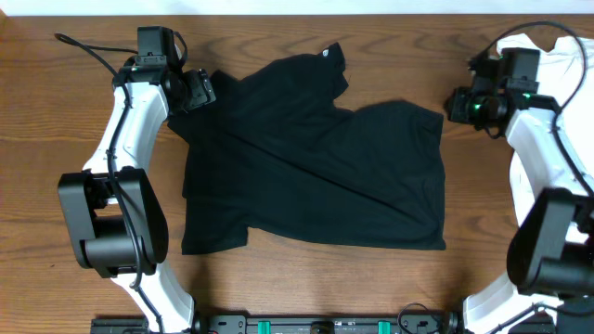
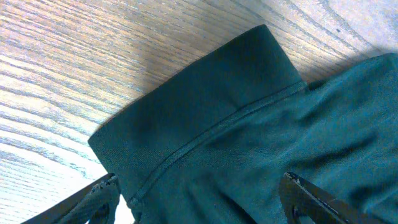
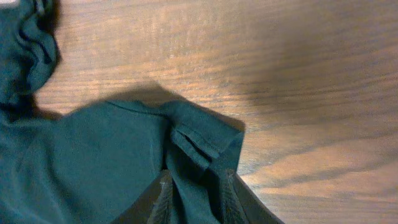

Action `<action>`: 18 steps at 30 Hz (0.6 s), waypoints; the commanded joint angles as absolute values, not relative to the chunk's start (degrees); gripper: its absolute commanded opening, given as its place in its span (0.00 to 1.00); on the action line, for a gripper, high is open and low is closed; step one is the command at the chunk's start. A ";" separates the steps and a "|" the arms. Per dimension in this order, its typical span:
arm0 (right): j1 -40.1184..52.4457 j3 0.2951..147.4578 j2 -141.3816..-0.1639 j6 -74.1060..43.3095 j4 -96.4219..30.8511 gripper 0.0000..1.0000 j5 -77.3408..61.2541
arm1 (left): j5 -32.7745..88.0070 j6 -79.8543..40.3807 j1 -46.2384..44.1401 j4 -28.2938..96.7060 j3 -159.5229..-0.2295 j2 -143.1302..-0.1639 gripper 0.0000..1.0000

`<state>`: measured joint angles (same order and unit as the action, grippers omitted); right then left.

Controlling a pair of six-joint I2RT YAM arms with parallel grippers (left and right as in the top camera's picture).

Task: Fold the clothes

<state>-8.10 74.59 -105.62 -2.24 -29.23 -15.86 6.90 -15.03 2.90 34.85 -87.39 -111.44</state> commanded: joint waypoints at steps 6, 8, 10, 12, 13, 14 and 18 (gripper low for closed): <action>-8.47 75.26 -114.61 -3.49 -28.86 0.30 -16.73 | 7.09 -15.31 2.92 35.90 -86.67 -112.31 0.84; -8.75 75.24 -116.03 -6.74 -28.29 0.29 -16.78 | 7.07 -15.29 2.94 35.86 -86.39 -112.31 0.84; -8.99 75.24 -116.68 -8.78 -27.92 0.29 -16.95 | 7.05 -15.27 2.92 35.90 -86.30 -112.33 0.84; -9.04 75.26 -117.01 -10.20 -27.53 0.28 -16.97 | 7.07 -15.27 2.92 35.90 -86.30 -112.33 0.84; -9.04 75.24 -117.03 -10.68 -27.33 0.28 -16.99 | 7.05 -15.27 2.92 35.90 -86.30 -112.33 0.84; -9.04 75.26 -117.03 -10.96 -27.16 0.28 -16.99 | 7.05 -15.27 2.94 35.90 -86.30 -112.33 0.84; -9.04 75.26 -117.03 -11.68 -26.06 0.22 -19.46 | 7.05 -15.27 2.92 35.90 -86.30 -112.33 0.84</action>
<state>-8.78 74.59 -116.75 -9.19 -26.46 -17.04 7.14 -15.00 2.90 35.75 -86.80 -111.44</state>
